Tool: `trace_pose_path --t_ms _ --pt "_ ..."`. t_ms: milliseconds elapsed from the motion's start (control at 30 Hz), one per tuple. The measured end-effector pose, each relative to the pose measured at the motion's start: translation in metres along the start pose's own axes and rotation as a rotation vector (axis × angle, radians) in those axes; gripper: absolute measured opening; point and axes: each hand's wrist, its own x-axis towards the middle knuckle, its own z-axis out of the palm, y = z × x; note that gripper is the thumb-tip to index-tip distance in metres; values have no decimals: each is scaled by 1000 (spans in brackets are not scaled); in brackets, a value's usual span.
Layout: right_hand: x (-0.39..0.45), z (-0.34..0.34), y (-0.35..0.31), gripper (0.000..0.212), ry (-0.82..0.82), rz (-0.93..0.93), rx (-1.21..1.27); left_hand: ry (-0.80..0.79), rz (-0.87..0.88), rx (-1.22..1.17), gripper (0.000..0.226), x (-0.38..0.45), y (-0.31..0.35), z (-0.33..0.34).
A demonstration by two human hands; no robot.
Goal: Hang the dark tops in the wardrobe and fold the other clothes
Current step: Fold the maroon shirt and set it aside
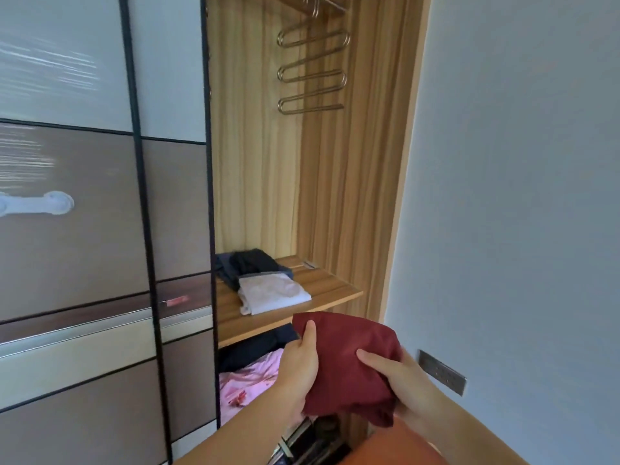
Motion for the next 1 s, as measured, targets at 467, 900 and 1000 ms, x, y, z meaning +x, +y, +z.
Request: trace_pose_path --t_ms 467,900,1000 --pt "199 50 34 35 91 177 2 -283 -160 -178 50 141 -17 -68" --pt "526 65 75 26 9 183 -69 177 -252 -156 29 398 -3 -43" --pt "593 74 79 21 -7 98 -158 177 -221 -163 42 461 -4 -48"
